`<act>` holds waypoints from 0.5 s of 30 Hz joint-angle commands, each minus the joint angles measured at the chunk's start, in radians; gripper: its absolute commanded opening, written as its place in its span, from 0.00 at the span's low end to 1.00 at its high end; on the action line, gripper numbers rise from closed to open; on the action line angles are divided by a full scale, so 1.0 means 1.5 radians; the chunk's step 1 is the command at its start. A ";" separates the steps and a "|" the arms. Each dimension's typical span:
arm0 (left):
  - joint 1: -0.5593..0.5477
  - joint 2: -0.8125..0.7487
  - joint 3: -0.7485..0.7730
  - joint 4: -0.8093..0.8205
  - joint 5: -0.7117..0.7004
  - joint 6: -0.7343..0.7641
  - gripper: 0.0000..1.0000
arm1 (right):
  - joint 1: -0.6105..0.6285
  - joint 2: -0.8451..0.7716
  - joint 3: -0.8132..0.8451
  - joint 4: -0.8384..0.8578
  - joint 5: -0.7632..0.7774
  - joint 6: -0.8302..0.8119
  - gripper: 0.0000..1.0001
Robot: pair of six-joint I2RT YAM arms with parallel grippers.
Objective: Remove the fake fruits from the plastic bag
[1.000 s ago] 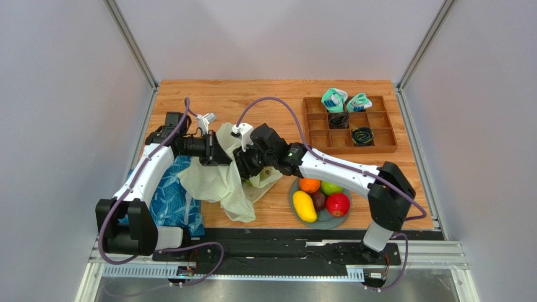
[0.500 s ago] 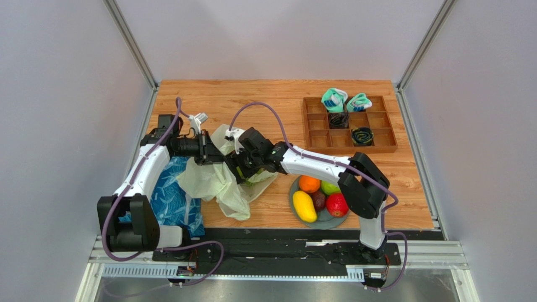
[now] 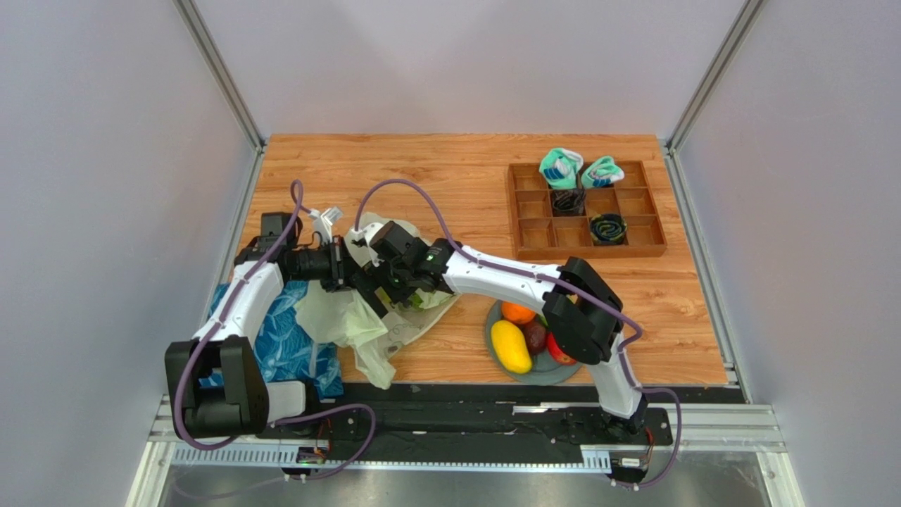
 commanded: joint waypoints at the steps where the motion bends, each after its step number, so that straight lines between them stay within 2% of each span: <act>1: -0.042 -0.047 -0.015 -0.109 0.210 -0.041 0.00 | -0.010 0.082 0.081 0.128 0.213 0.022 1.00; 2: -0.045 -0.048 -0.018 -0.109 0.212 -0.041 0.00 | -0.008 0.084 0.085 0.126 0.244 0.022 1.00; 13: -0.109 -0.081 -0.041 -0.088 0.227 -0.063 0.00 | 0.012 0.124 0.096 0.135 0.301 0.006 0.98; 15: -0.109 -0.081 -0.040 -0.087 0.229 -0.063 0.00 | 0.012 0.128 0.100 0.131 0.299 0.025 0.94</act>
